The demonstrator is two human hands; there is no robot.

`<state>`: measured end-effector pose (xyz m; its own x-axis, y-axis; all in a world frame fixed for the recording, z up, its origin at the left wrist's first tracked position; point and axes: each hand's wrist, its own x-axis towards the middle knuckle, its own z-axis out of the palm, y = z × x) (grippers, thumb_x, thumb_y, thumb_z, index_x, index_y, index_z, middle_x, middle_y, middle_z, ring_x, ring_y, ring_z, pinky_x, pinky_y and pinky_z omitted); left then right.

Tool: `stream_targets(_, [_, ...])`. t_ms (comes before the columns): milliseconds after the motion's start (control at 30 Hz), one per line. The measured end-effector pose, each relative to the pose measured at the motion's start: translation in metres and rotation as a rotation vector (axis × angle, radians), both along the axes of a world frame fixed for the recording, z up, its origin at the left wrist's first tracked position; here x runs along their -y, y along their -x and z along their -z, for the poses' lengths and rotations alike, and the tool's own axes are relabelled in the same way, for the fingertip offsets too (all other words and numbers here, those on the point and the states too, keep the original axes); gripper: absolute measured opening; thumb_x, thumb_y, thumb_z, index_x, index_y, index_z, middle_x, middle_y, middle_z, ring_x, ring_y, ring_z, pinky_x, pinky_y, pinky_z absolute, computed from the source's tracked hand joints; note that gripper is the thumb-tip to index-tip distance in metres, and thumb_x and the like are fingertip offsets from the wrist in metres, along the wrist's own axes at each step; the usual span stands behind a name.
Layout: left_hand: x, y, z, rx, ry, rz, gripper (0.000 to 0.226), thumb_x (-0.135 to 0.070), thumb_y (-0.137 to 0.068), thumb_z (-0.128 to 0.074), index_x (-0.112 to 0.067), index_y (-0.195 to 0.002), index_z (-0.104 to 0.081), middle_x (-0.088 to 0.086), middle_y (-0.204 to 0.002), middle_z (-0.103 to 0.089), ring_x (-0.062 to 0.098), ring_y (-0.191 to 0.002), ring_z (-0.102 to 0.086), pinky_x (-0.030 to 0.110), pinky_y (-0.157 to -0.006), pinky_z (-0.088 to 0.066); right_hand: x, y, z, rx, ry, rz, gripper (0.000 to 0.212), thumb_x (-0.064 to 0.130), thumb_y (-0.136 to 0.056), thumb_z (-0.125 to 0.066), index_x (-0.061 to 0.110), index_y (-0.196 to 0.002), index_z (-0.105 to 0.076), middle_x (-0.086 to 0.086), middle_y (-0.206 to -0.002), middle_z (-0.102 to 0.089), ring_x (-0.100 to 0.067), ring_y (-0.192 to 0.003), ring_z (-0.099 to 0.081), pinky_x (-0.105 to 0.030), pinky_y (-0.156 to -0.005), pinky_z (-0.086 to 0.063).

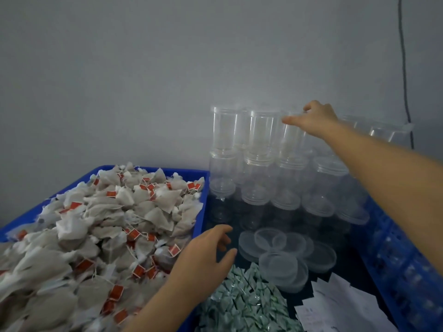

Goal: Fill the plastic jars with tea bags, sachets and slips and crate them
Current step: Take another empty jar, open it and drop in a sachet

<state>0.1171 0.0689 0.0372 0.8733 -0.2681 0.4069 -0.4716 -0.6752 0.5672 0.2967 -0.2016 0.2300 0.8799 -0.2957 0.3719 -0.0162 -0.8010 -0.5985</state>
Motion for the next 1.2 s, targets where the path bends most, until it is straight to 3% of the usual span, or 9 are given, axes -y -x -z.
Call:
stream_targets(233, [0.008, 0.005, 0.000, 0.020, 0.030, 0.008, 0.043, -0.035, -0.093, -0.056, -0.029, -0.134, -0.045, -0.022, -0.108, -0.055, -0.007, -0.097, -0.052, 0.009, -0.082, -0.043, 0.002, 0.025, -0.004, 0.151, -0.062, -0.022, 0.086, 0.054, -0.078, -0.078, 0.016, -0.146, -0.041, -0.011, -0.150, -0.042, -0.028, -0.133, -0.047, -0.030, -0.094, -0.037])
stream_targets(400, [0.013, 0.017, -0.022, 0.256, -0.025, -0.074, 0.054, -0.033, -0.088, -0.063, -0.018, -0.137, -0.045, -0.006, -0.130, -0.053, 0.009, -0.119, -0.046, 0.016, -0.098, -0.030, -0.017, 0.090, 0.001, 0.193, -0.474, -0.125, 0.088, 0.047, -0.074, -0.080, 0.023, -0.147, -0.037, -0.004, -0.143, -0.042, -0.021, -0.117, -0.054, -0.036, -0.086, -0.054])
stream_targets(500, [0.019, 0.031, -0.041, 0.534, -0.107, -0.134, 0.068, -0.038, -0.079, -0.070, -0.010, -0.136, -0.045, 0.006, -0.133, -0.051, 0.024, -0.124, -0.044, 0.036, -0.104, -0.030, -0.049, 0.140, 0.046, 0.011, -0.773, -0.292, 0.092, 0.041, -0.072, -0.079, 0.028, -0.150, -0.033, 0.002, -0.136, -0.039, -0.022, -0.113, -0.055, -0.033, -0.069, -0.057])
stream_targets(567, [0.023, 0.045, -0.046, 0.655, -0.221, -0.148, 0.076, -0.049, -0.074, -0.067, -0.010, -0.134, -0.043, 0.010, -0.133, -0.052, 0.028, -0.125, -0.042, 0.047, -0.105, -0.029, -0.067, 0.172, 0.090, -0.190, -0.949, -0.403, 0.073, 0.040, -0.077, -0.077, 0.023, -0.141, -0.048, 0.000, -0.127, -0.049, -0.022, -0.101, -0.061, -0.031, -0.063, -0.059])
stream_targets(667, [0.025, 0.061, -0.033, 0.761, -0.537, -0.144, 0.087, -0.054, -0.060, -0.077, -0.009, -0.130, -0.052, 0.013, -0.130, -0.058, 0.033, -0.121, -0.053, 0.056, -0.102, -0.038, -0.084, 0.211, 0.154, -0.444, -1.233, -0.423, 0.050, 0.043, -0.085, -0.071, 0.016, -0.126, -0.065, -0.015, -0.129, -0.062, -0.032, -0.109, -0.065, -0.047, -0.086, -0.059])
stream_targets(767, [0.022, 0.076, -0.007, 0.841, -0.755, -0.087, 0.087, -0.044, -0.060, -0.082, -0.010, -0.130, -0.044, 0.009, -0.128, -0.060, 0.028, -0.118, -0.058, 0.055, -0.099, -0.042, -0.089, 0.237, 0.190, -0.570, -1.505, -0.354, 0.065, 0.057, -0.084, -0.065, 0.011, -0.129, -0.065, -0.016, -0.120, -0.066, -0.030, -0.097, -0.066, -0.042, -0.074, -0.057])
stream_targets(900, [0.022, 0.089, 0.015, 0.923, -0.932, 0.021, 0.086, -0.041, -0.060, -0.082, -0.014, -0.130, -0.040, 0.004, -0.127, -0.062, 0.024, -0.118, -0.058, 0.049, -0.103, -0.039, -0.084, 0.259, 0.204, -0.755, -1.373, -0.277, 0.074, 0.075, -0.088, -0.048, 0.012, -0.118, -0.071, -0.011, -0.093, -0.074, -0.022, -0.073, -0.070, -0.030, -0.055, -0.056])
stream_targets(1067, [0.025, 0.091, 0.014, 0.910, -1.011, 0.010, 0.084, -0.035, -0.061, -0.083, -0.010, -0.129, -0.041, 0.011, -0.123, -0.063, 0.031, -0.113, -0.060, 0.048, -0.098, -0.044, -0.077, 0.269, 0.207, -0.891, -1.296, -0.305, 0.083, 0.079, -0.088, -0.044, 0.007, -0.121, -0.068, -0.013, -0.096, -0.070, -0.023, -0.073, -0.067, -0.031, -0.052, -0.058])
stream_targets(1200, [0.036, 0.090, 0.020, 0.868, -1.026, 0.009, 0.066, -0.029, -0.064, -0.083, -0.007, -0.122, -0.059, 0.014, -0.113, -0.067, 0.032, -0.101, -0.065, 0.044, -0.085, -0.054, -0.070, 0.269, 0.206, -0.979, -1.263, -0.291, 0.076, 0.080, -0.085, -0.047, 0.011, -0.113, -0.063, -0.008, -0.086, -0.062, -0.021, -0.069, -0.058, -0.022, -0.041, -0.051])
